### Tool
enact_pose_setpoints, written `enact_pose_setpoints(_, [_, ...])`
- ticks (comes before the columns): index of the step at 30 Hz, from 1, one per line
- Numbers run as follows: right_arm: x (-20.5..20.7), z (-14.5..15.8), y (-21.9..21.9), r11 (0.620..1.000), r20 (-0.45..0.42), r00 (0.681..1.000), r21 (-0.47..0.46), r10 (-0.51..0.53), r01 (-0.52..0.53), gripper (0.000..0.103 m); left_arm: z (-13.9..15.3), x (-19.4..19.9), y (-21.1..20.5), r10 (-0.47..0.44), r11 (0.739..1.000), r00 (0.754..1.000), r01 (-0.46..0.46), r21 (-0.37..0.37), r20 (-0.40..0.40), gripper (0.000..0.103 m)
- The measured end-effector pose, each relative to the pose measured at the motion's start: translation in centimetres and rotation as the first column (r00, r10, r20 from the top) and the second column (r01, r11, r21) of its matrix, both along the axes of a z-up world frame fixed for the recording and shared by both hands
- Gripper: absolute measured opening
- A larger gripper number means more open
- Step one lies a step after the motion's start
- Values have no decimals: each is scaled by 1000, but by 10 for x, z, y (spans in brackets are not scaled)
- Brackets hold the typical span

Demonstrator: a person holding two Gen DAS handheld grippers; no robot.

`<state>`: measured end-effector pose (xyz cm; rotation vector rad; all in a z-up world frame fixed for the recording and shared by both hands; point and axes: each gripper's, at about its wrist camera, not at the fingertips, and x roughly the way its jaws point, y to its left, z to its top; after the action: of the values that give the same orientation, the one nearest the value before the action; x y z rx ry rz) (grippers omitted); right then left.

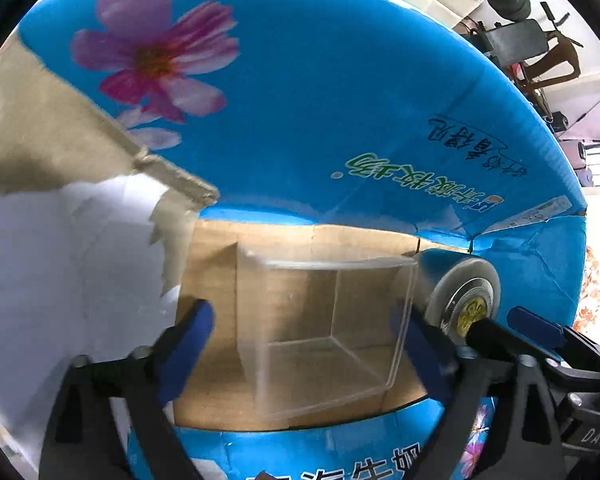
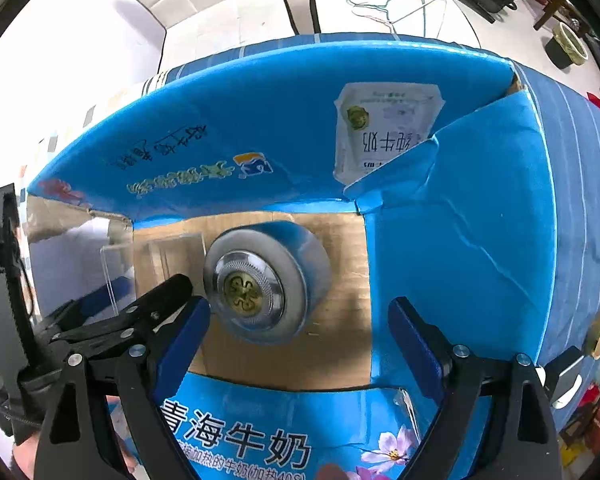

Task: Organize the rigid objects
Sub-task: 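Open both tools to release the cube and tin inside the box, then grasp the white Purifying Cream jar with the left tool while the right tool grasps the grey power bank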

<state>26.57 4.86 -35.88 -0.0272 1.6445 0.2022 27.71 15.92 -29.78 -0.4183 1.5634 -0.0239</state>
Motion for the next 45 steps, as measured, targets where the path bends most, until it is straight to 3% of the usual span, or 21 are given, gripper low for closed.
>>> enact_pose_setpoints(2, [-7, 6, 1, 999, 29, 999, -31, 32, -31, 103, 6, -4, 0, -6, 999, 1000, 6, 31, 10, 102])
enact_pose_setpoints(15, [-55, 57, -23, 997, 105, 992, 24, 76, -79, 103, 75, -53, -8, -56, 984, 988, 30, 177, 144, 102])
enact_pose_setpoints(26, [-119, 127, -25, 986, 257, 955, 37, 147, -162, 103, 132, -95, -21, -58, 951, 965, -25, 309, 257, 102])
enact_pose_setpoints(37, [-157, 189, -56, 979, 333, 931, 82, 148, -185, 103, 193, -133, -39, -22, 942, 937, -97, 321, 348, 102])
enact_pose_setpoints(40, [-161, 193, -79, 984, 335, 937, 108, 101, -145, 103, 203, -140, -49, -22, 947, 932, -96, 306, 362, 102])
enact_pose_setpoints(45, [-160, 188, -153, 993, 311, 950, 115, -32, -4, 103, 210, -141, -82, -55, 957, 923, -60, 285, 381, 102])
